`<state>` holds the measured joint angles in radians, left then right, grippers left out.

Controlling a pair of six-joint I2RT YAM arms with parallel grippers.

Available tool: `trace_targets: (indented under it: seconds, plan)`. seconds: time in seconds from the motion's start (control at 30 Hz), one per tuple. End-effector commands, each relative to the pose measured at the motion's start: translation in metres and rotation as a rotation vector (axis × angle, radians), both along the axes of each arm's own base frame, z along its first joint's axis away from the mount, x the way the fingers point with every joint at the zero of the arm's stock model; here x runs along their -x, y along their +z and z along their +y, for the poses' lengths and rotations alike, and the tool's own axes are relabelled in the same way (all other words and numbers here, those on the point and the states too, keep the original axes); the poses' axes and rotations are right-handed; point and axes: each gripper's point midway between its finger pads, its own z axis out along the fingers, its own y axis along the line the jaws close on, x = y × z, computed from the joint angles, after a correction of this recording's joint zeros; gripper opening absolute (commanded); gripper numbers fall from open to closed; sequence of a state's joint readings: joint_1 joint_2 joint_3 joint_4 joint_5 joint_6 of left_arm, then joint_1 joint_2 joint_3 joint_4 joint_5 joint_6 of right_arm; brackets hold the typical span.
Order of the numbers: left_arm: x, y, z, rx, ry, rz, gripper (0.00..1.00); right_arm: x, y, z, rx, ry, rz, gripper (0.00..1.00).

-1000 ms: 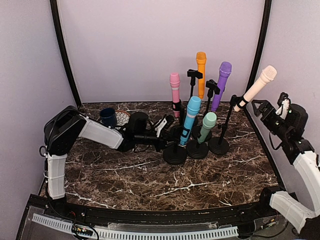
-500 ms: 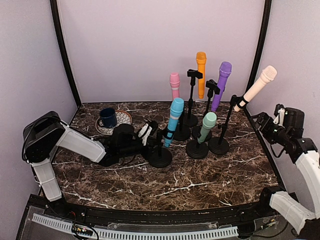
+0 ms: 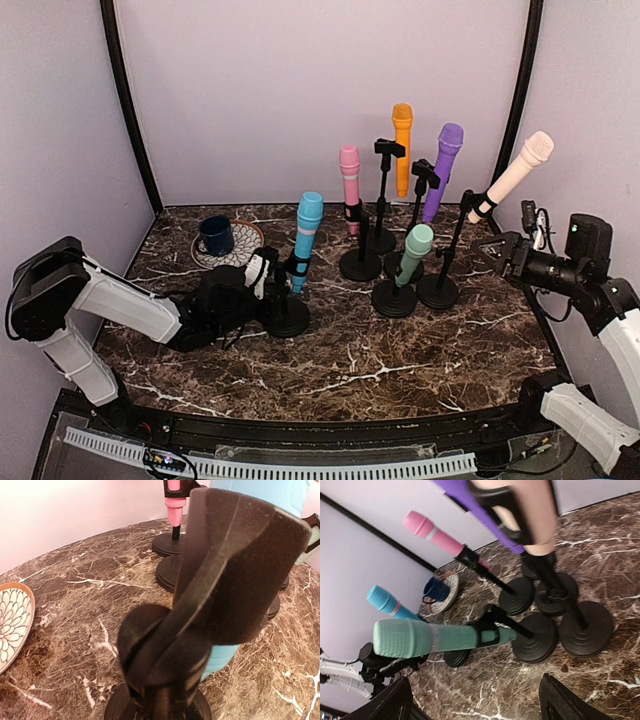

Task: Remove the microphone from the stand
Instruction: Move the microphone stand with the microphone to the center of the board.

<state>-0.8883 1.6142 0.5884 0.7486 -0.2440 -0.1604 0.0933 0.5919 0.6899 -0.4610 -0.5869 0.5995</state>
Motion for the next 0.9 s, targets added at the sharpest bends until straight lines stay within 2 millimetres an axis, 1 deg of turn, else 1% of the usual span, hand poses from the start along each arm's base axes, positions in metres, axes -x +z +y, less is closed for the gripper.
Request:
trace_targets:
  seconds: [0.0, 0.13, 0.27, 0.37, 0.5, 0.67, 0.7, 0.77, 0.8, 0.83, 0.87]
  plan:
    - [0.003, 0.008, 0.019, 0.006, 0.104, 0.003, 0.0, 0.011, 0.05, 0.034, -0.053, 0.191, -0.134, 0.89]
    - [0.006, 0.0, 0.029, -0.013, 0.142, 0.016, 0.0, 0.018, 0.073, 0.062, -0.073, 0.291, -0.173, 0.88]
    - [0.01, -0.004, 0.031, -0.009, 0.152, 0.039, 0.0, 0.028, 0.094, 0.094, -0.087, 0.389, -0.209, 0.88]
    - [0.011, -0.005, 0.032, -0.008, 0.154, 0.049, 0.0, 0.031, 0.108, 0.112, -0.067, 0.412, -0.248, 0.87]
    - [0.014, -0.003, 0.031, -0.011, 0.136, 0.055, 0.0, 0.034, 0.127, 0.13, -0.049, 0.41, -0.316, 0.86]
    - [0.014, -0.001, 0.031, -0.024, 0.124, 0.047, 0.0, 0.023, 0.144, 0.142, 0.011, 0.33, -0.377, 0.86]
    - [0.015, -0.003, 0.031, -0.029, 0.119, 0.048, 0.02, 0.02, 0.146, 0.146, 0.024, 0.321, -0.381, 0.86]
    - [0.017, -0.005, 0.031, -0.041, 0.109, 0.048, 0.11, 0.012, 0.151, 0.155, 0.06, 0.284, -0.381, 0.86]
    - [0.017, -0.007, 0.031, -0.045, 0.11, 0.049, 0.19, 0.009, 0.153, 0.16, 0.079, 0.276, -0.381, 0.87]
    - [0.017, -0.009, 0.034, -0.052, 0.116, 0.051, 0.22, 0.006, 0.153, 0.168, 0.107, 0.275, -0.381, 0.87]
    - [0.018, -0.008, 0.036, -0.049, 0.12, 0.049, 0.28, 0.002, 0.149, 0.177, 0.143, 0.262, -0.376, 0.87]
